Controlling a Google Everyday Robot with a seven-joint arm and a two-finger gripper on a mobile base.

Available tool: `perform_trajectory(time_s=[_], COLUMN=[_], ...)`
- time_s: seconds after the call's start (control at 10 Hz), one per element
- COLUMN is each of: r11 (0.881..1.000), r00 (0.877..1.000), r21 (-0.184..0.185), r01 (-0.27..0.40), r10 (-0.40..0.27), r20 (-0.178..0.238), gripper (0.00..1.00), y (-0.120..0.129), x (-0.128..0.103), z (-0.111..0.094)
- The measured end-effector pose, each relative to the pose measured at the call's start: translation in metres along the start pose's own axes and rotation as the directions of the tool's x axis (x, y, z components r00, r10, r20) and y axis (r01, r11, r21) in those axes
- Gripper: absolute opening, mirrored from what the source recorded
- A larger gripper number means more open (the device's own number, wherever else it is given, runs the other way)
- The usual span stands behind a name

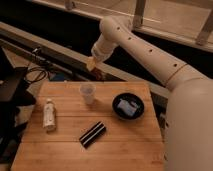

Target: Place the pepper in the ceramic cup

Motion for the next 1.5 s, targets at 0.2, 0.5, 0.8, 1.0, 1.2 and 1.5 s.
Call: perform_trajectory(time_s=[0.2,0.5,0.8,1.0,1.2,1.5], r11=[1.0,0.998,0.996,0.995,0.993,0.993], r00=[0.997,0.987,0.979,0.977,0.976,0.977], r21=[-0.006,-0.032,-0.054,-0.071,-0.089,-0.109], r01=[0.023,0.059,0.07,0.073,0.073,0.055], r10=[-0.023,-0.053,-0.059,-0.057,-0.053,-0.031], r20=[0.069,0.149,0.197,0.205,0.21,0.211], gripper=[0.1,0.1,0.11,0.27,0.4,0.72], y=[0.007,0.019,0.019,0.023,0.026,0.028], x=[-0.013,-0.034,-0.047,-0.05,-0.048,-0.044], z=[0.009,0.028,0.041,0.05,0.058,0.067])
